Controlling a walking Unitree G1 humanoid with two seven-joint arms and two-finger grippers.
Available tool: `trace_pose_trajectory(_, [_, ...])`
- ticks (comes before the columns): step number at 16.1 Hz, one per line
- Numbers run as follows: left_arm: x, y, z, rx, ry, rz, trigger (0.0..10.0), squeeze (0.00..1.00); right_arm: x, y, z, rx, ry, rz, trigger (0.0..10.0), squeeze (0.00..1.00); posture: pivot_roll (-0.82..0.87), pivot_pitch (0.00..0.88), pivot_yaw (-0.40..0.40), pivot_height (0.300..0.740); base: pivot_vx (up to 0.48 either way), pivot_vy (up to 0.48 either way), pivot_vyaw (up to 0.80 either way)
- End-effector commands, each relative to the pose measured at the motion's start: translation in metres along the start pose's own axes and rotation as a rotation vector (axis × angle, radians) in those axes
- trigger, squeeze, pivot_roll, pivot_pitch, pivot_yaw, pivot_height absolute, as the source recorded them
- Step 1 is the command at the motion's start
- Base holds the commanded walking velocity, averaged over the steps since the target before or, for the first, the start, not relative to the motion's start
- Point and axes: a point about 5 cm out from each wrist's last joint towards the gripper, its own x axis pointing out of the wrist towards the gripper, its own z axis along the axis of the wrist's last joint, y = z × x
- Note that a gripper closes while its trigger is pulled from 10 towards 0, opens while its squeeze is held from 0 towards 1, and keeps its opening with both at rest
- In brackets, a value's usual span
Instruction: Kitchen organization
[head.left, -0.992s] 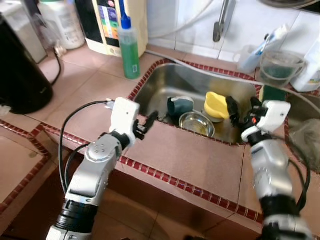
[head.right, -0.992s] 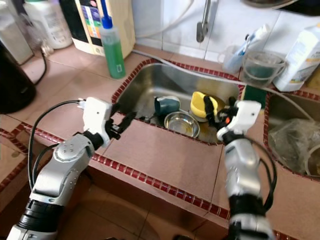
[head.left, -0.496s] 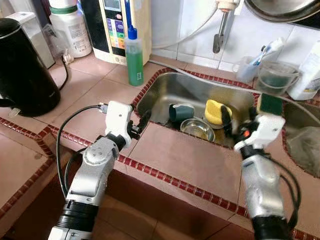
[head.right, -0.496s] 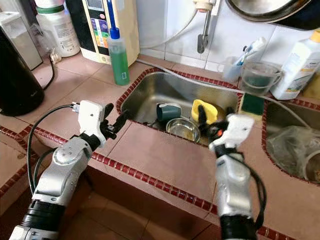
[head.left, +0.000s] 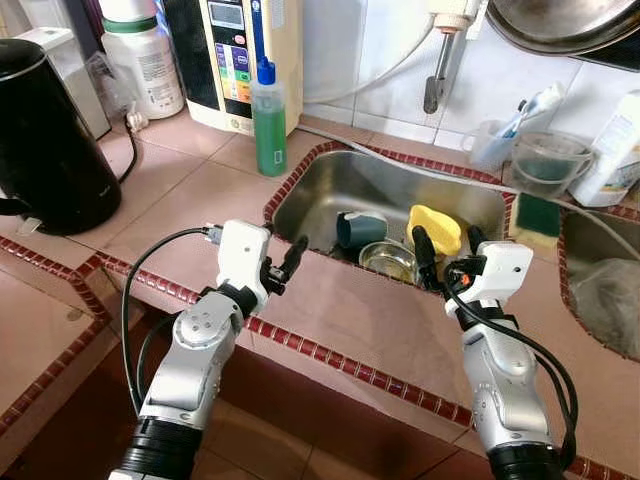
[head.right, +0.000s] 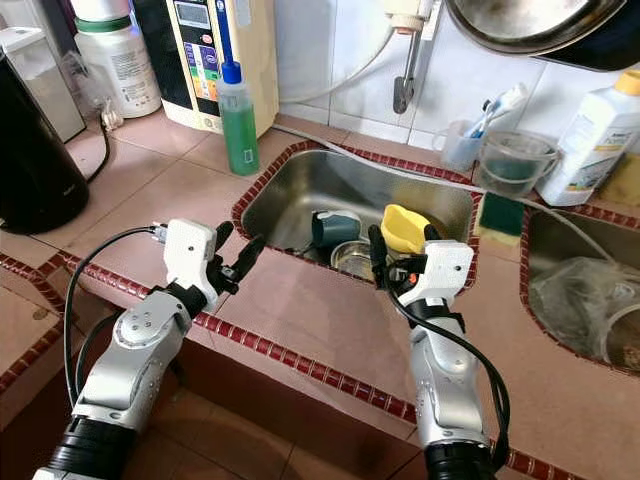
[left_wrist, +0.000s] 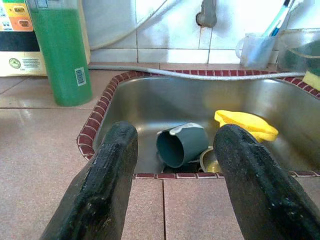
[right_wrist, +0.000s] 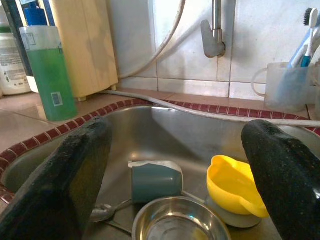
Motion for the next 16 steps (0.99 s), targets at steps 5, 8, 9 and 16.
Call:
trace_pose_trajectory(5, [-0.0018, -0.003, -0.0046, -0.02, 0.025, -0.011, 10.0, 0.0, 0.0038, 0.0031, 0.0016, 0.002, 0.009, 0.006, 10.0, 0.0, -0.06, 0.0, -0.019, 0.74, 0.0, 0.0, 0.0])
trace_pose_trajectory(8, [-0.0014, -0.0051, -0.0044, -0.024, 0.025, -0.012, 10.0, 0.0, 0.0046, 0.0056, 0.0012, 0.001, 0.013, 0.019, 10.0, 0.0, -0.06, 0.0, -0.023, 0.74, 0.0, 0.0, 0.0])
trace_pose_trajectory(9, [-0.0013, -0.0053, -0.0045, -0.025, 0.025, -0.012, 10.0, 0.0, 0.0047, 0.0055, 0.001, 0.004, 0.014, 0.019, 10.0, 0.0, -0.06, 0.0, -0.023, 0.74, 0.0, 0.0, 0.0])
trace_pose_trajectory(16, [-0.002, -0.0083, -0.0052, -0.02, 0.031, -0.016, 10.0, 0.0, 0.0045, 0.007, 0.0011, 0.006, 0.021, 0.025, 10.0, 0.0, -0.06, 0.0, -0.03, 0.74, -0.092, 0.0, 0.0])
